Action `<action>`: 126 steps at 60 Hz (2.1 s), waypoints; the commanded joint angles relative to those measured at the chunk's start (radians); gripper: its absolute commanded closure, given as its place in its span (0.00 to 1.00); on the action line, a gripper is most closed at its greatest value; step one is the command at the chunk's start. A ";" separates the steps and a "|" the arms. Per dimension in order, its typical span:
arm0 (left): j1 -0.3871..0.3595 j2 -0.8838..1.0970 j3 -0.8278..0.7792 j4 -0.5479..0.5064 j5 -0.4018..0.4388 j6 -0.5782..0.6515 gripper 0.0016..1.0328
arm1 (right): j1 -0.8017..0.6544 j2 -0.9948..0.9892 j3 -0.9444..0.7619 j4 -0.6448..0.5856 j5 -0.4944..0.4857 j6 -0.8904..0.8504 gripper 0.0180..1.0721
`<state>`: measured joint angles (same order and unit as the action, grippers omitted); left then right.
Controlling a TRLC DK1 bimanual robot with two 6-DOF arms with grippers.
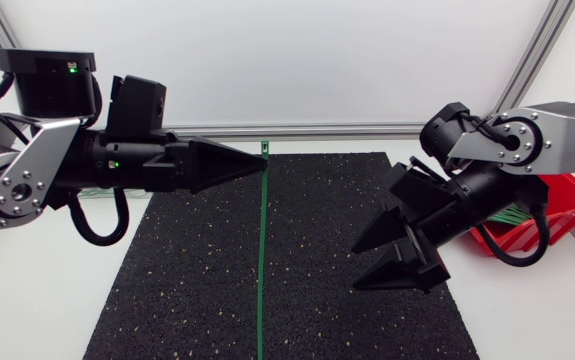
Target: Take a green cable tie from the red box, thread the tail through the head to close it, then place it in the transparent bin on the left.
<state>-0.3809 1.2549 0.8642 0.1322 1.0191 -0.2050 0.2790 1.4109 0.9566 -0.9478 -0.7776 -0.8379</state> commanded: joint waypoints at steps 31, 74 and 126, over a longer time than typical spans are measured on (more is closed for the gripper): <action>-0.047 0.008 0.110 -0.151 -0.028 -0.031 0.97 | 0.029 -0.326 -0.354 0.759 0.242 -0.181 0.04; 0.094 0.115 0.276 -0.373 0.113 -0.071 0.97 | 0.405 -0.489 -0.604 1.265 0.564 -0.928 0.04; 0.157 0.469 0.423 -0.296 0.315 0.033 0.97 | 0.517 -0.125 -0.613 1.704 0.385 -1.110 0.04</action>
<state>-0.2356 1.6779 1.2362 -0.1745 1.3102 -0.1932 0.7715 1.2541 0.3264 0.7353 -0.3851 -1.9163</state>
